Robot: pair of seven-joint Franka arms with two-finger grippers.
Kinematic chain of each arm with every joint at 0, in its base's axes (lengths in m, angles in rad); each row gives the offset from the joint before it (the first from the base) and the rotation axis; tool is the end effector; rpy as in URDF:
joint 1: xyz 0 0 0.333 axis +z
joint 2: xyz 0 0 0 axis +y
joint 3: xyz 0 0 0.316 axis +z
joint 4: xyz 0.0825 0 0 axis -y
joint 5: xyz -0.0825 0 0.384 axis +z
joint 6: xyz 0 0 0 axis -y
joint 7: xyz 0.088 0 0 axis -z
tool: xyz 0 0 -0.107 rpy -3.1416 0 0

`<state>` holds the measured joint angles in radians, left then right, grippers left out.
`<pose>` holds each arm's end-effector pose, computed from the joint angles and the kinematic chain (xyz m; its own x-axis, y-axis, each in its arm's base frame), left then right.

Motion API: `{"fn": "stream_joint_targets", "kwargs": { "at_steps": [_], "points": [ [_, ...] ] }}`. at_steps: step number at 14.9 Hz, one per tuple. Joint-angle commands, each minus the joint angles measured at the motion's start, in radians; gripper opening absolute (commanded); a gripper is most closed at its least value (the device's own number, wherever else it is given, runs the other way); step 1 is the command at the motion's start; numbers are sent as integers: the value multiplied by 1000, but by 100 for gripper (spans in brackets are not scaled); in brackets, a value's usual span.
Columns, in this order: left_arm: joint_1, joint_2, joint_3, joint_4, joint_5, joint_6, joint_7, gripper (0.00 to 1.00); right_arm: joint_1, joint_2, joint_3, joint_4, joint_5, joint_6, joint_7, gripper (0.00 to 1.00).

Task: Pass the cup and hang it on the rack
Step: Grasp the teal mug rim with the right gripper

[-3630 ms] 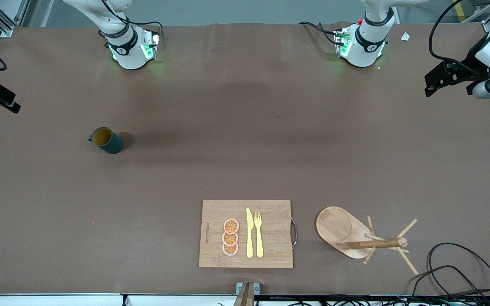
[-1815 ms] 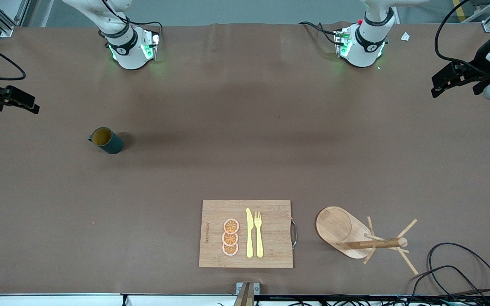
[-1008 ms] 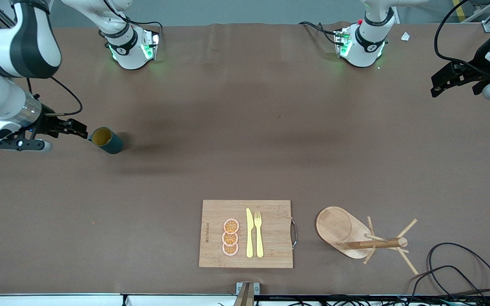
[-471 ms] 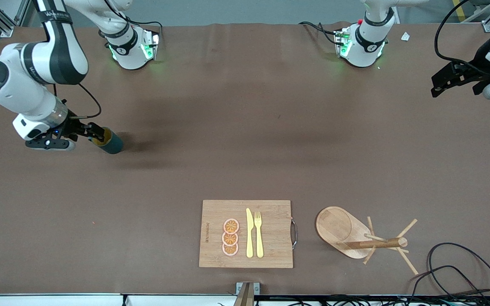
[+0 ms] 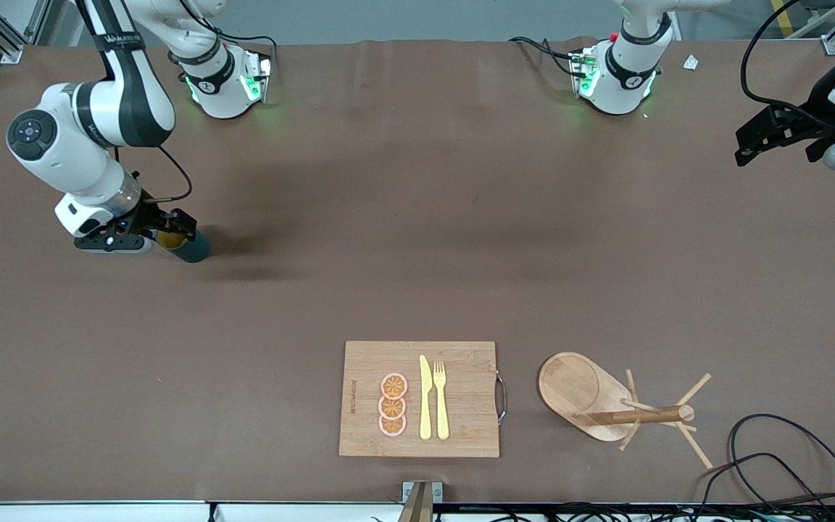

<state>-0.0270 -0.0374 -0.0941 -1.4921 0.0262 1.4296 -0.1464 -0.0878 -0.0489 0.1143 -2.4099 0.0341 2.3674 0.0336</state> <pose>0.5242 -0.0618 0.6691 0.9994 0.0291 -0.0206 0.0284 -0.9991 -0.0329 0.4843 0.0132 0.3313 0.9995 -0.0316 0.0053 -0.0315 -0.9993 -0.0186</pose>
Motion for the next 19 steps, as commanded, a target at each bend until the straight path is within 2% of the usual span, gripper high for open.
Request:
{"fn": "stream_joint_targets", "kwargs": {
  "at_steps": [1,5,16,19],
  "points": [
    [1,-4,-1,10,18,-3,16,100,3,6,-4,-32,13,24,2,100],
    [2,-4,-1,9,18,-3,16,100,2,50,-4,-34,15,50,2,100],
    [2,-1,-1,9,18,15,16,100,0,98,-2,-69,15,98,2,100],
    [1,1,-1,9,18,20,16,100,0,116,-4,-77,15,124,2,97]
  ]
}}
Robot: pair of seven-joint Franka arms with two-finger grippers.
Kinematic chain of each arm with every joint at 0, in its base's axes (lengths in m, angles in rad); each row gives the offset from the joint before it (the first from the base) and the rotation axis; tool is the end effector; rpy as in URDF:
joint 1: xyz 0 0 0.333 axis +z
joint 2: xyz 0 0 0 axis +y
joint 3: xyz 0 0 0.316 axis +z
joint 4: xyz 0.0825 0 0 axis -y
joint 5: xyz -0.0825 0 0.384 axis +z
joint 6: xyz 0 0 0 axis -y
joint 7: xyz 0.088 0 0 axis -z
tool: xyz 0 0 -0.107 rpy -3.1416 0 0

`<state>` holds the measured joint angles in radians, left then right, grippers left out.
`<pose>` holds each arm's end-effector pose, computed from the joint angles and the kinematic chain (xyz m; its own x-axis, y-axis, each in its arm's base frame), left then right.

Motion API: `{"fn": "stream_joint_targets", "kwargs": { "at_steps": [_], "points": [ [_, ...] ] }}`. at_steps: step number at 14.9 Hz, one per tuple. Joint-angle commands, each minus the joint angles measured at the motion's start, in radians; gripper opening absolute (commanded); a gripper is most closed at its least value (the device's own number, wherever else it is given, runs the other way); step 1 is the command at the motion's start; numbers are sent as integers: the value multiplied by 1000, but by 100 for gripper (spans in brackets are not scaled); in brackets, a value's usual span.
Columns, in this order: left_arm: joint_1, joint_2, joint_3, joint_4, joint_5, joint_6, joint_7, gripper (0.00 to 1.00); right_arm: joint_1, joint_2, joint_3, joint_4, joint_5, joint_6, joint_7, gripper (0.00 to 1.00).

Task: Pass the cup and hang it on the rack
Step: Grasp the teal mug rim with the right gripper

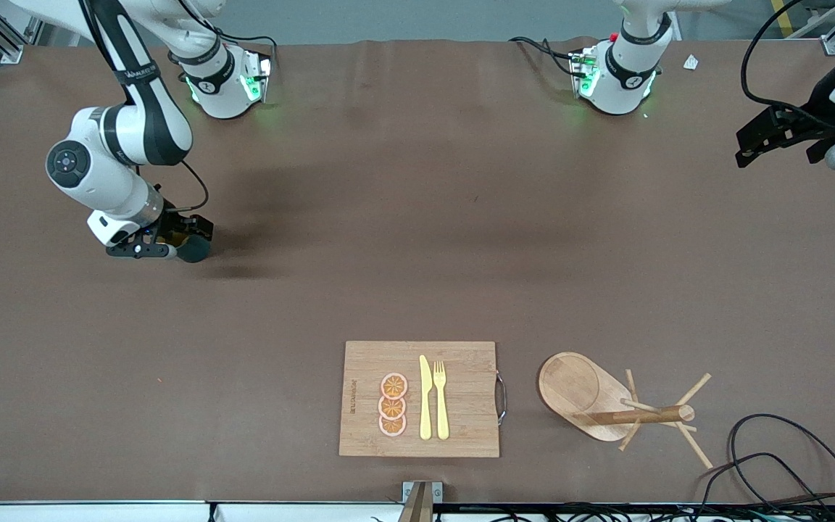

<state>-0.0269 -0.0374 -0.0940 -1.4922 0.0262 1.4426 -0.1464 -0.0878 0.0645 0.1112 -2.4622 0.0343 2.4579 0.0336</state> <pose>0.5256 -0.0619 0.6701 0.9996 0.0289 -0.0079 0.0286 -0.9991 -0.0310 0.4719 0.0114 0.2643 0.9969 -0.0366 -0.0697 -0.0384 -0.9990 -0.0246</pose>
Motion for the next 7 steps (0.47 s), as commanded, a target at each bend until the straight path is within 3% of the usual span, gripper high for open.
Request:
{"fn": "stream_joint_targets", "kwargs": {
  "at_steps": [1,3,7],
  "points": [
    [2,2,-1,9,18,7,16,100,-1,14,1,-24,15,36,2,95],
    [1,2,-1,7,17,12,16,100,-1,21,-1,-24,15,42,2,87],
    [1,2,-3,7,18,15,16,100,-30,32,1,-55,13,107,-3,55]
  ]
}}
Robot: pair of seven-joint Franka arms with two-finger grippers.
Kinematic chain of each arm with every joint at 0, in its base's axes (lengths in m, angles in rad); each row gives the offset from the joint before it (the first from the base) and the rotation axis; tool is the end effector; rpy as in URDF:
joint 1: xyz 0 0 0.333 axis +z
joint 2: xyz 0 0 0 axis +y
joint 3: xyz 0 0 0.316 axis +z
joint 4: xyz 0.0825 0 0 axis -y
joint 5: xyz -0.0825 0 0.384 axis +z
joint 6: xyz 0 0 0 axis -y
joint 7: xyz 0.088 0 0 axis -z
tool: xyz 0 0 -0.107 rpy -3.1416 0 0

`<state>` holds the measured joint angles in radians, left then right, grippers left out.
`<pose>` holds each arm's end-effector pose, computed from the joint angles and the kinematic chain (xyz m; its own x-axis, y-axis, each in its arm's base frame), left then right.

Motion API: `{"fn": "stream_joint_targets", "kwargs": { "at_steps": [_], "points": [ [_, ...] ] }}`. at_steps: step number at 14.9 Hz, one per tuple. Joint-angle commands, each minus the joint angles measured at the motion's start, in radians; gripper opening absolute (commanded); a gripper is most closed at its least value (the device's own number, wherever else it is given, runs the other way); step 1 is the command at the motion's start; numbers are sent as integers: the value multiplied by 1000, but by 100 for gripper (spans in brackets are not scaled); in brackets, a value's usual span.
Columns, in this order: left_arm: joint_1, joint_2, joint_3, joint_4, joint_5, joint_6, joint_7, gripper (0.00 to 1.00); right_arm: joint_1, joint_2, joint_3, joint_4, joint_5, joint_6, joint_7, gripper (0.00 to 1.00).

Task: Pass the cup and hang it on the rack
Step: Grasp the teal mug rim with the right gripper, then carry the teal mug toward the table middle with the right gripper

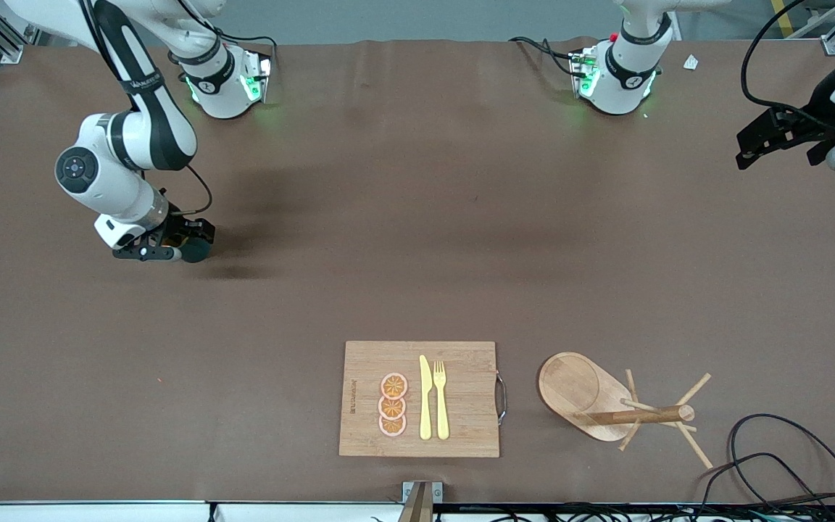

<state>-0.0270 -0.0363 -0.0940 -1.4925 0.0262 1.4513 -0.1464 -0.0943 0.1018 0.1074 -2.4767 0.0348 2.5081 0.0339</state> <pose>0.5269 -0.0621 0.6702 0.9996 0.0285 -0.0007 0.0285 -0.9991 -0.0298 0.4692 0.0066 0.2457 0.9963 -0.0486 -0.0713 -0.0507 -0.9983 -0.0271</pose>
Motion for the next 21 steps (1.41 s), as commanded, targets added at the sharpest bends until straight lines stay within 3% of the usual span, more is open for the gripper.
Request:
{"fn": "stream_joint_targets", "kwargs": {
  "at_steps": [1,6,7,12,15,18,21],
  "points": [
    [1,1,-1,8,18,12,16,100,-25,-5,5,-57,14,81,-8,48],
    [1,9,-3,9,17,18,16,100,-27,-4,5,-61,14,90,-6,4],
    [2,12,-3,8,11,18,16,100,-27,-4,5,-59,13,92,-8,0],
    [-1,19,-3,6,15,18,16,100,-27,-7,6,-57,14,78,7,0],
    [-5,19,-6,9,17,18,13,100,5,-43,11,-47,22,3,128,0],
    [-10,19,-10,9,17,18,11,100,155,-92,9,-35,23,-57,425,0],
    [-18,26,-13,8,17,20,8,100,295,-93,9,51,23,-162,679,0]
  ]
}}
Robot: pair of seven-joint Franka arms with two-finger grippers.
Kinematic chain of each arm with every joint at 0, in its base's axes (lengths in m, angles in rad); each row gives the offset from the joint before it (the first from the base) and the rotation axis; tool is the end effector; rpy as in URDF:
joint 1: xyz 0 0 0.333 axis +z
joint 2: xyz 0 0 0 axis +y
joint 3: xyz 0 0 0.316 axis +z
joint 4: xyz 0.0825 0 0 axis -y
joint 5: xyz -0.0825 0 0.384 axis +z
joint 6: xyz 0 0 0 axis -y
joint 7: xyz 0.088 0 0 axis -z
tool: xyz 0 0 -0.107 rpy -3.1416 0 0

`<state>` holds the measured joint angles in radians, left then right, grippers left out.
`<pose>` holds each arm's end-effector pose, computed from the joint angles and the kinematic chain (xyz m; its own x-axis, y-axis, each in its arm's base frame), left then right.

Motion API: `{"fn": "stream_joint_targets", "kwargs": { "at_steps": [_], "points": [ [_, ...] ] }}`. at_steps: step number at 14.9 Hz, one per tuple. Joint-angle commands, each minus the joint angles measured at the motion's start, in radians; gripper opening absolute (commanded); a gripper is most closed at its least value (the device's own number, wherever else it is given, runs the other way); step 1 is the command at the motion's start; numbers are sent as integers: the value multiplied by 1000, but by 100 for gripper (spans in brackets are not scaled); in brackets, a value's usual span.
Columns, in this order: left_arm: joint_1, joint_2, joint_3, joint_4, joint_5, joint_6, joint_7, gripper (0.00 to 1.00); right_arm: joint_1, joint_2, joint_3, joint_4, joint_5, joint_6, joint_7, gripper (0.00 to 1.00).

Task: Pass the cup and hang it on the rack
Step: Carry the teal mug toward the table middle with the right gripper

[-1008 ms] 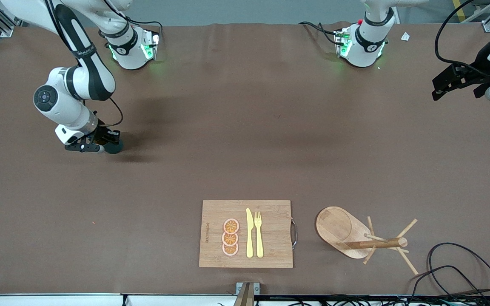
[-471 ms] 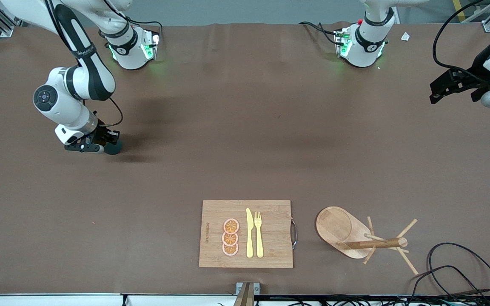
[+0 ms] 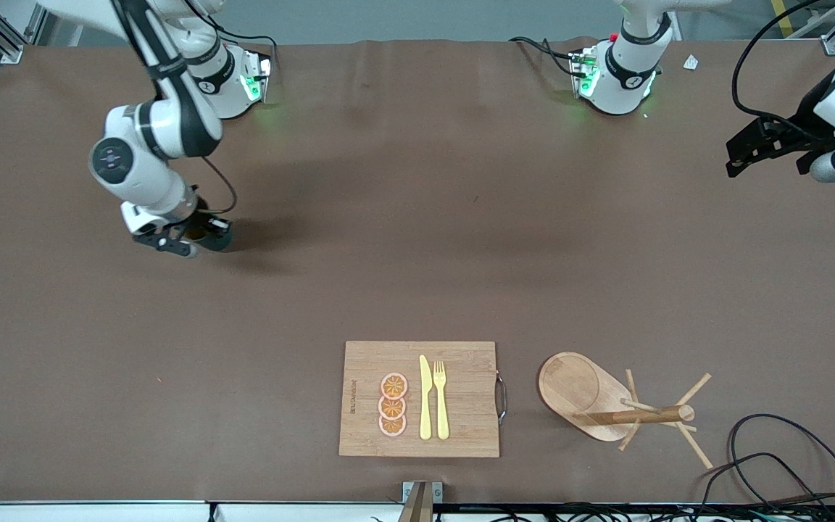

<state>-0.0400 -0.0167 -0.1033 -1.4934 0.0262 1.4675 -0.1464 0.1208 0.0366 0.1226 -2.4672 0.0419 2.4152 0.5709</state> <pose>0.5336 -0.0745 0.6607 1.0000 0.0058 -0.0051 0.0056 -0.9996 -0.0288 0.4533 0.1130 0.2721 0.9317 -0.3518 -0.0906 -0.3511 -0.9360 0.0232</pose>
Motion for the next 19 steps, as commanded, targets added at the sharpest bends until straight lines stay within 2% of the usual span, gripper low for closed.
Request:
{"fn": "stream_joint_targets", "kwargs": {
  "at_steps": [1,4,8,14,19],
  "points": [
    [-3,7,-4,9,17,4,7,100,129,-26,-6,71,19,-89,229,0],
    [-4,11,-4,10,15,16,5,100,320,5,-9,167,21,-100,539,0],
    [-6,23,-4,10,15,37,2,100,505,179,-11,416,19,-158,863,0],
    [-6,34,-4,9,17,46,-2,100,654,425,-12,678,4,-151,1135,0],
    [5,34,-3,10,12,47,11,100,712,589,-17,867,3,-154,1323,0]
  ]
}}
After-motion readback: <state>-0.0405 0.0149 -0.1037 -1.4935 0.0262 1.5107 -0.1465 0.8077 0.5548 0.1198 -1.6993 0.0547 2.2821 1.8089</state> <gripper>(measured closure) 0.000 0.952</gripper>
